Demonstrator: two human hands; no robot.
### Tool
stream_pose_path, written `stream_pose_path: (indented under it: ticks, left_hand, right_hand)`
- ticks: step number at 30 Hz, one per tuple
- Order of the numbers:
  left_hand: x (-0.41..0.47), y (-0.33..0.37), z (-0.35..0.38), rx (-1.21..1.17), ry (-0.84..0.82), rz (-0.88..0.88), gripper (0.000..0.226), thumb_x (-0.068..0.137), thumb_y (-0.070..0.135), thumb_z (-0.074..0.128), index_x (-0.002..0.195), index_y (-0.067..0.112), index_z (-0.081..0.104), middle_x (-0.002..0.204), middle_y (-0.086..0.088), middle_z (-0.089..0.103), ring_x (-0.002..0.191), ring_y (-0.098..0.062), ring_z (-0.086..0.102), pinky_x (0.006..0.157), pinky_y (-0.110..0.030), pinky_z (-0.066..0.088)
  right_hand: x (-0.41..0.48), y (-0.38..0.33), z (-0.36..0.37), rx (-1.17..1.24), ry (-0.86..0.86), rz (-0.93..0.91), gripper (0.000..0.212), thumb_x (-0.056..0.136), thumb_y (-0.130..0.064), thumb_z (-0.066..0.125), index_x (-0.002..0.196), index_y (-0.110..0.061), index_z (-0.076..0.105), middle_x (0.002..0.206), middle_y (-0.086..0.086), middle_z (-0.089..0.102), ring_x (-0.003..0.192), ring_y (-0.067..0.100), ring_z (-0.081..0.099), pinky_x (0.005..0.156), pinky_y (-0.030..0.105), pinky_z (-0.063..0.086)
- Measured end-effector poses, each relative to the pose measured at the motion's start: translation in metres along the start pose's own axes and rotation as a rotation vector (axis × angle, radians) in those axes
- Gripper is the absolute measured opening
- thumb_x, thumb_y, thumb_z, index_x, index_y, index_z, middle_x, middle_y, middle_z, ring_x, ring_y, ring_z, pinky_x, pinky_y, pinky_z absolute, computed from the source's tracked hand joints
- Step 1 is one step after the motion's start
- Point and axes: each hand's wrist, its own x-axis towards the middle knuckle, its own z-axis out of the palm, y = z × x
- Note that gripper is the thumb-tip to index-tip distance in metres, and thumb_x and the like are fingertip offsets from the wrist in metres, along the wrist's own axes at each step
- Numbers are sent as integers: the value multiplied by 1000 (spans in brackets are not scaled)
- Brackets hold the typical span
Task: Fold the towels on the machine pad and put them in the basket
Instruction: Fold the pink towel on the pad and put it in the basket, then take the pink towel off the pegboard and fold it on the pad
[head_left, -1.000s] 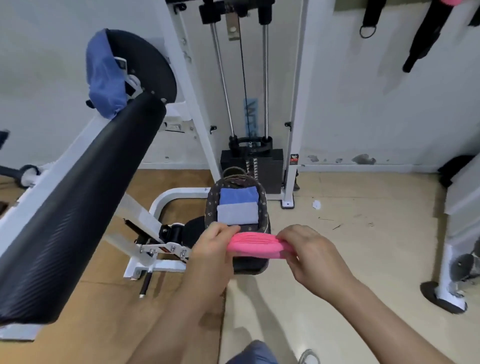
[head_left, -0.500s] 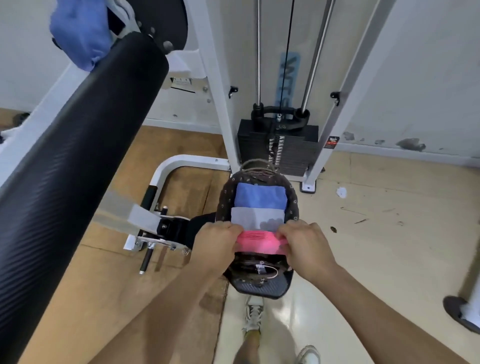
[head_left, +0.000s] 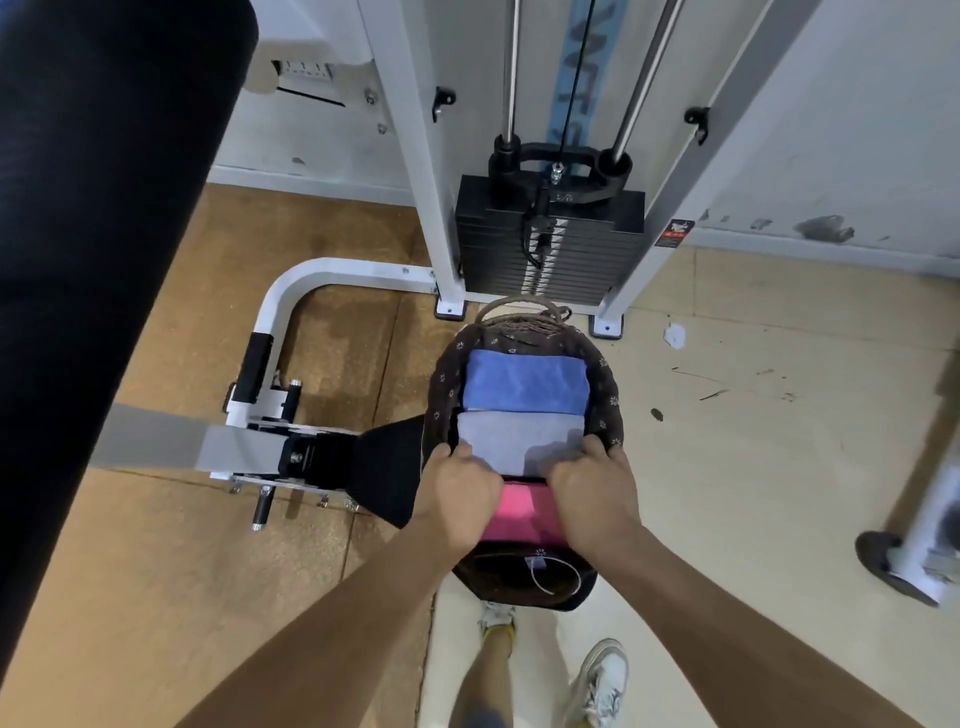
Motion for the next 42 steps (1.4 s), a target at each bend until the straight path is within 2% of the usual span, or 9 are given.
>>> stream_pose_path:
  ticks: [5,9,11,13,16,19,28,35,42]
  left_hand:
    - [8,-1,14,-211,192,-125,24,50,11,82,67,5,66,55,-7,58,69,-23,59,69,-29,42]
    - [6,4,18,-174,107,-105,35,82,6,55,116,-3,52,93,-11,67,103,-28,54,91,-37,36]
    - [5,1,14,-174,154,-109,39,73,12,69,111,5,60,94,-8,68,100,-27,55,84,-36,43]
    - [3,2,10,-233,235,-86,53,47,14,86,97,12,67,92,-7,66,88,-24,61,64,-31,51]
    - [4,6,17,-399,234,-40,78,64,16,81,132,18,43,124,-7,46,108,-24,53,69,-31,53]
    - [12,11,22,-413,200,-64,89,78,19,74,145,22,16,134,-8,33,118,-28,48,78,-35,52]
    - [26,14,4,-403,75,-88,84,79,13,74,144,16,21,138,-12,22,123,-31,39,82,-36,50]
    - [21,14,-3,-433,-51,-118,97,75,10,75,147,24,11,140,-6,19,128,-27,33,87,-35,49]
    - [-20,-4,-28,-581,296,-244,22,94,16,49,111,20,62,109,1,59,95,-18,62,65,-27,44]
  right_hand:
    - [-3,-2,-1,339,71,43,29,87,-9,47,112,-16,60,109,6,63,105,27,59,79,31,43]
    - [-2,-7,-3,1234,-147,269,29,89,-8,51,102,-31,63,99,-4,62,86,17,59,79,31,52]
    - [-3,-14,-2,1584,-302,442,35,90,-10,53,114,-35,57,102,-2,61,85,17,59,70,32,56]
    - [-2,-16,2,1737,-316,555,42,90,-14,54,126,-36,50,106,2,62,92,22,60,74,37,57]
    - [-1,-13,0,1916,-305,638,36,91,-15,55,123,-32,54,104,7,63,91,27,59,87,48,54]
    - [0,-7,-4,1988,-264,623,34,92,-12,53,121,-30,56,104,5,64,86,25,57,86,46,53]
    - [17,-3,5,2095,-132,772,45,95,-18,50,138,-31,45,132,11,55,119,34,54,71,44,54]
    - [10,1,-15,2021,-240,717,19,95,-20,48,107,-21,62,94,13,50,88,31,45,82,47,52]
    - [-45,27,-55,1895,-56,528,27,95,-9,50,120,-17,54,103,9,64,96,29,69,66,28,52]
